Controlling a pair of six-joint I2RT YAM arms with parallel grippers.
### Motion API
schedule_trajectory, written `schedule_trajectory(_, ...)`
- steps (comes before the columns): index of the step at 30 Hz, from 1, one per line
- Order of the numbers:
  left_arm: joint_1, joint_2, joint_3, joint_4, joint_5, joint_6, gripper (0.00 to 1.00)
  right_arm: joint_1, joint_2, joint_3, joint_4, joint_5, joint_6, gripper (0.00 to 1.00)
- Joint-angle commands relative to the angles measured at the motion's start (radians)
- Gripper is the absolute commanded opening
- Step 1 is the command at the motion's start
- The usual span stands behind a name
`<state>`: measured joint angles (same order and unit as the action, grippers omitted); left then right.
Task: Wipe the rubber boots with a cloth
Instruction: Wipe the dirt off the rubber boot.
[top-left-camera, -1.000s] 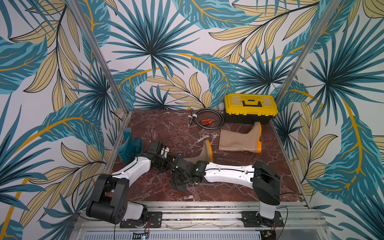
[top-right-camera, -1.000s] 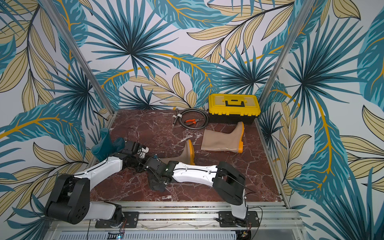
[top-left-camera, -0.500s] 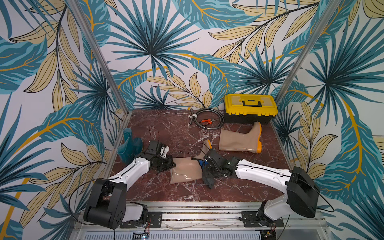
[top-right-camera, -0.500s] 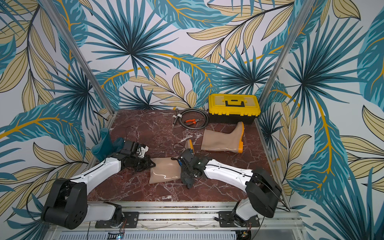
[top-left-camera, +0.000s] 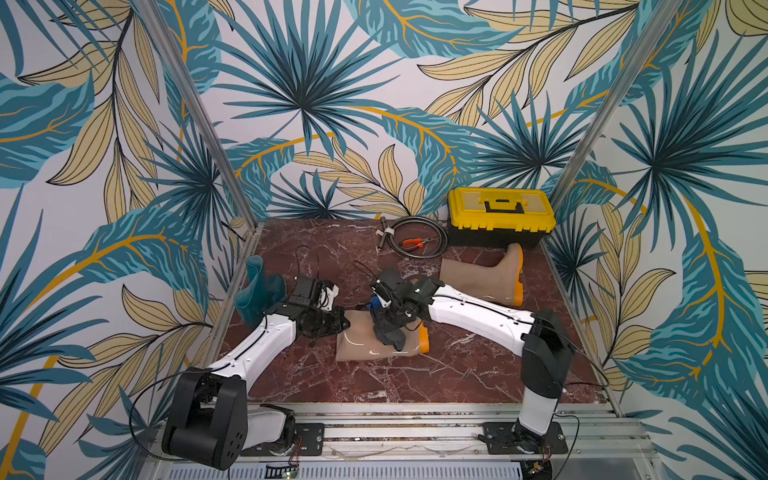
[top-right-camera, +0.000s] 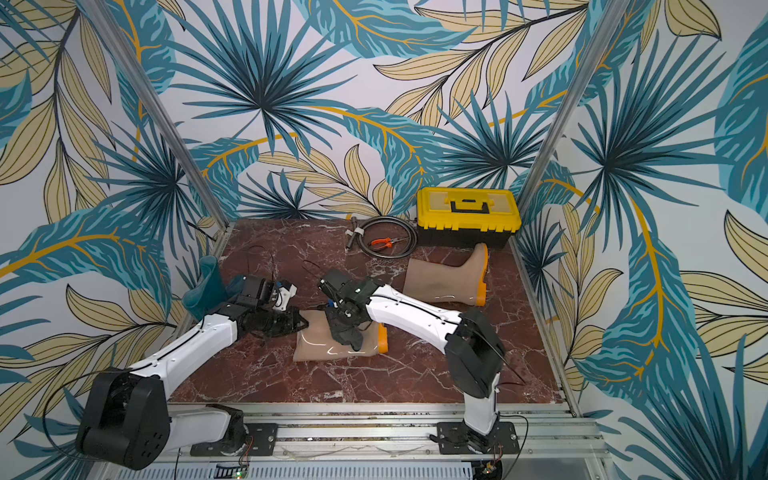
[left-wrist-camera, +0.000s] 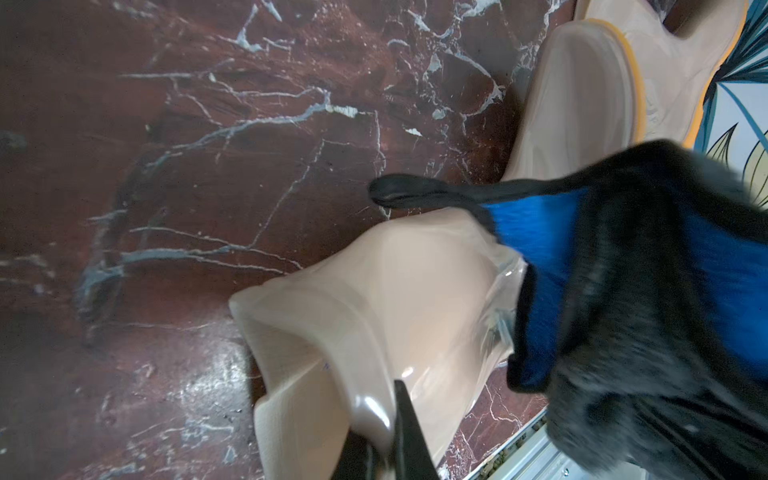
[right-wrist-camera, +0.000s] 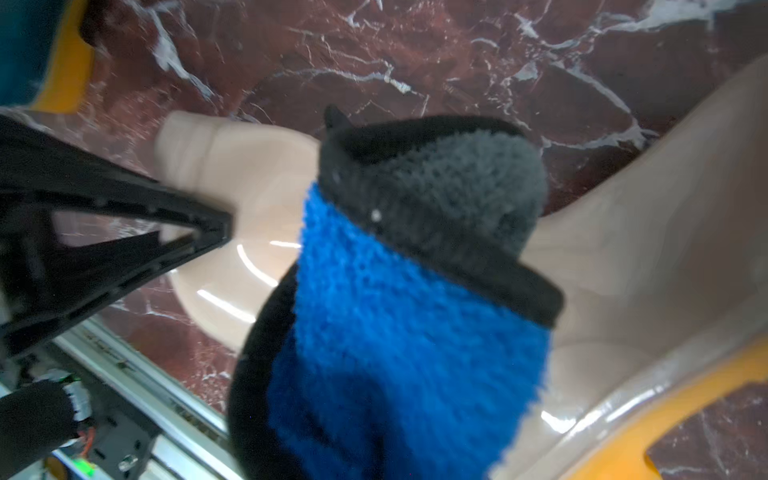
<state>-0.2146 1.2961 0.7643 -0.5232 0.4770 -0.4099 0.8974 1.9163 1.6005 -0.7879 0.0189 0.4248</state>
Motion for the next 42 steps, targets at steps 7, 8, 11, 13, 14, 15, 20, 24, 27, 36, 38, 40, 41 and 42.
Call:
schedule_trajectory(7, -0.003, -0.046, 0.034, -0.029, -0.022, 0.062, 0.00, -0.202, 0.242, 0.292, -0.296, 0.186, -0.210, 0.00)
schedule_trajectory(8, -0.005, -0.051, 0.033, -0.031, -0.018, 0.062, 0.00, -0.224, 0.256, 0.315, -0.304, 0.213, -0.216, 0.00)
schedule_trajectory(11, -0.012, -0.063, 0.032, -0.043, -0.011, 0.064, 0.00, -0.297, 0.310, 0.413, -0.333, 0.289, -0.218, 0.00)
schedule_trajectory(13, -0.019, -0.071, 0.029, -0.044, -0.010, 0.061, 0.00, -0.322, 0.343, 0.492, -0.369, 0.308, -0.211, 0.00)
schedule_trajectory(14, -0.021, -0.073, 0.026, -0.044, -0.009, 0.059, 0.00, -0.322, 0.348, 0.521, -0.387, 0.305, -0.206, 0.00)
schedule_trajectory(15, -0.022, -0.078, 0.023, -0.044, -0.010, 0.057, 0.00, -0.319, 0.340, 0.536, -0.395, 0.278, -0.198, 0.00)
schedule_trajectory(20, -0.023, -0.077, 0.015, -0.044, -0.013, 0.054, 0.00, -0.247, 0.201, 0.416, -0.307, 0.161, -0.169, 0.00)
schedule_trajectory(24, -0.024, -0.083, 0.020, -0.043, -0.015, 0.055, 0.00, -0.174, 0.123, 0.282, -0.232, 0.094, -0.132, 0.00)
schedule_trajectory(27, -0.025, -0.082, 0.023, -0.042, -0.023, 0.059, 0.00, -0.118, 0.135, 0.230, -0.199, 0.069, -0.135, 0.00)
schedule_trajectory(36, -0.026, -0.102, 0.010, -0.044, -0.013, 0.057, 0.00, -0.194, 0.241, 0.301, -0.271, 0.185, -0.171, 0.00)
schedule_trajectory(38, -0.026, -0.112, 0.004, -0.043, -0.008, 0.055, 0.00, -0.233, 0.243, 0.326, -0.279, 0.221, -0.168, 0.00)
schedule_trajectory(40, -0.026, -0.115, 0.000, -0.043, -0.005, 0.050, 0.00, -0.275, 0.252, 0.369, -0.295, 0.239, -0.157, 0.00)
schedule_trajectory(41, -0.028, -0.115, 0.000, -0.043, -0.005, 0.049, 0.00, -0.289, 0.254, 0.389, -0.305, 0.235, -0.147, 0.00)
schedule_trajectory(42, -0.029, -0.113, -0.001, -0.042, -0.004, 0.047, 0.00, -0.300, 0.253, 0.415, -0.317, 0.219, -0.136, 0.00)
